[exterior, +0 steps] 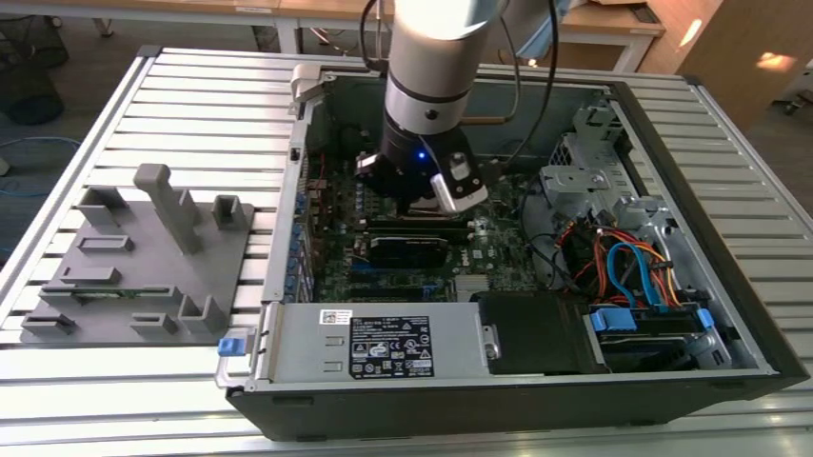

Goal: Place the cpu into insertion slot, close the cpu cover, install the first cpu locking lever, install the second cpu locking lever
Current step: 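Install the second cpu locking lever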

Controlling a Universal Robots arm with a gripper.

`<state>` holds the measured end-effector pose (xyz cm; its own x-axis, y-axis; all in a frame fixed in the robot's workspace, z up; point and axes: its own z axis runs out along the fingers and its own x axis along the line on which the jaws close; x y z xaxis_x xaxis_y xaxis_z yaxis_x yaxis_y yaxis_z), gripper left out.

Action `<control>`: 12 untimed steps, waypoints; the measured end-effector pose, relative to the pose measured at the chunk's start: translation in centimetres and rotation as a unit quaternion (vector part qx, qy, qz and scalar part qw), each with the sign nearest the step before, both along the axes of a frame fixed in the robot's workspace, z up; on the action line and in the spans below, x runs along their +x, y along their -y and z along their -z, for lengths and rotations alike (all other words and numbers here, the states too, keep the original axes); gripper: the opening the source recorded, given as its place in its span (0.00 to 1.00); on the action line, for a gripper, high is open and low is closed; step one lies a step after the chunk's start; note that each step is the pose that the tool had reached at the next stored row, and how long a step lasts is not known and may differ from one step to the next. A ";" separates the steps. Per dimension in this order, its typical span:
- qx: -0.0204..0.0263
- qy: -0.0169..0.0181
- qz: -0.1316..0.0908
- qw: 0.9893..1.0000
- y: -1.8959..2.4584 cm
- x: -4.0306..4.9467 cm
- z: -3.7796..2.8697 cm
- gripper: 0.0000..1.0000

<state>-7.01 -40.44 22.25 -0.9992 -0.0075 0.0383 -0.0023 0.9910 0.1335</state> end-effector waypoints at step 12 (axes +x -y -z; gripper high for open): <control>0.013 0.000 0.012 1.000 0.51 -0.39 0.58 0.10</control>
